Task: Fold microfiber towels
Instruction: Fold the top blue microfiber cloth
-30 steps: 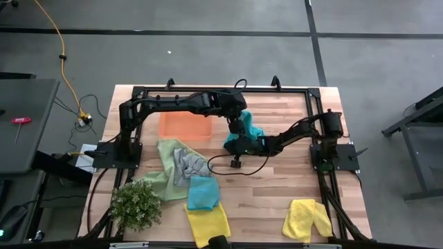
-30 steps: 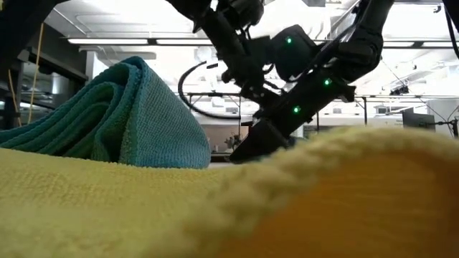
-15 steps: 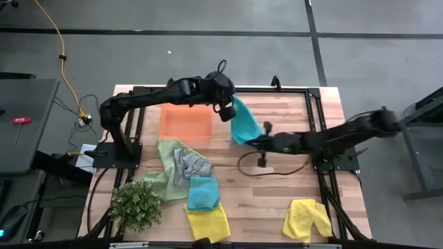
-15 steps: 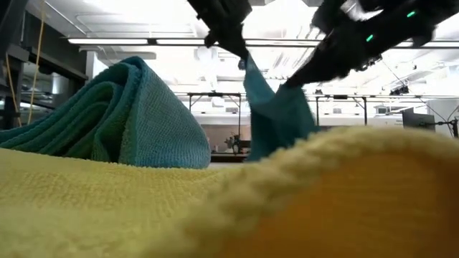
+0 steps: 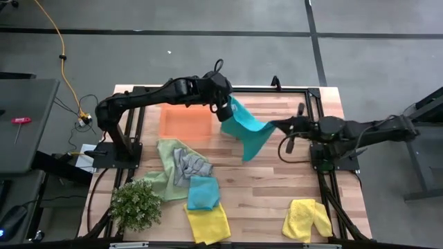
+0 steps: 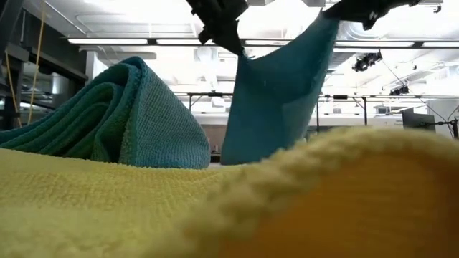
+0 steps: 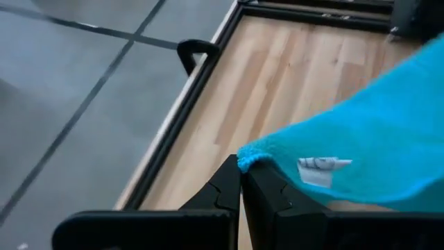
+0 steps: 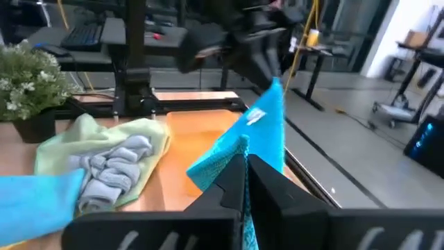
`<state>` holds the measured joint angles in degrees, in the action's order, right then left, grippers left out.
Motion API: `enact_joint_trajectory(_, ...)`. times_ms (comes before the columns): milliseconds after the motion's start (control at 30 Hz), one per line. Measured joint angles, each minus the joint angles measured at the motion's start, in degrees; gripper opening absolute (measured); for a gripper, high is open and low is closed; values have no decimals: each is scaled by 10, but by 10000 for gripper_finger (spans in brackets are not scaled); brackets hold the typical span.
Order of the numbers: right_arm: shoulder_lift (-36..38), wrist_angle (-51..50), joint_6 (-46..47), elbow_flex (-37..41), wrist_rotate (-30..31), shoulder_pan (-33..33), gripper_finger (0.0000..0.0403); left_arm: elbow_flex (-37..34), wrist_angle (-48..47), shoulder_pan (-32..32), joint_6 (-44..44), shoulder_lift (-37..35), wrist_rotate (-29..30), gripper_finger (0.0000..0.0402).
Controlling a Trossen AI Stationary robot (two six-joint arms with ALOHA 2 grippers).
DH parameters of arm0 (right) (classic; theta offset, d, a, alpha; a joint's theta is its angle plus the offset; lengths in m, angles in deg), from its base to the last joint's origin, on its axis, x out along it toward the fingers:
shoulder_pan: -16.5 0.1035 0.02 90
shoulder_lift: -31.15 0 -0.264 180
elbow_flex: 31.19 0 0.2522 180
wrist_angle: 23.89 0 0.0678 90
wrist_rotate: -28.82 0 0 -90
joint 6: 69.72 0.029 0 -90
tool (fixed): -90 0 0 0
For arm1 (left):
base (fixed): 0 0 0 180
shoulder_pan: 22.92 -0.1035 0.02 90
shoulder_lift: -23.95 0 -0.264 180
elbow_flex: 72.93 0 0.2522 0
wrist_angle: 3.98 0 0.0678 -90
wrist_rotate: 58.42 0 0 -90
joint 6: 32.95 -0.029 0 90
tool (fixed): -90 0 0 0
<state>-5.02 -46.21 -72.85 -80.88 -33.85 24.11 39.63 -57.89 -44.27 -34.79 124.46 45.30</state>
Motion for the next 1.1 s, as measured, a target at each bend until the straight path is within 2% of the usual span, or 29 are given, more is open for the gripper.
enact_joint_trajectory(300,2,-261,91,-121,-52,4,0,0,-62,84,40,0,-13,0)
enact_joint_trajectory(367,3,-317,115,-144,-38,7,0,0,-77,104,46,-1,-4,0)
enact_joint_trajectory(500,3,-393,149,-171,30,12,0,-16,-85,134,54,-1,52,0)
enact_joint_trajectory(700,2,-417,177,-172,95,12,0,-41,-82,144,71,-1,110,0)
enact_joint_trajectory(833,2,-423,198,-172,152,10,0,-44,-32,135,44,-1,136,0)
enact_joint_trajectory(1000,4,-433,251,-128,170,-3,0,-44,5,94,27,4,137,0)
enact_joint_trajectory(1100,6,-435,279,-83,159,-16,0,-44,5,66,32,19,111,0)
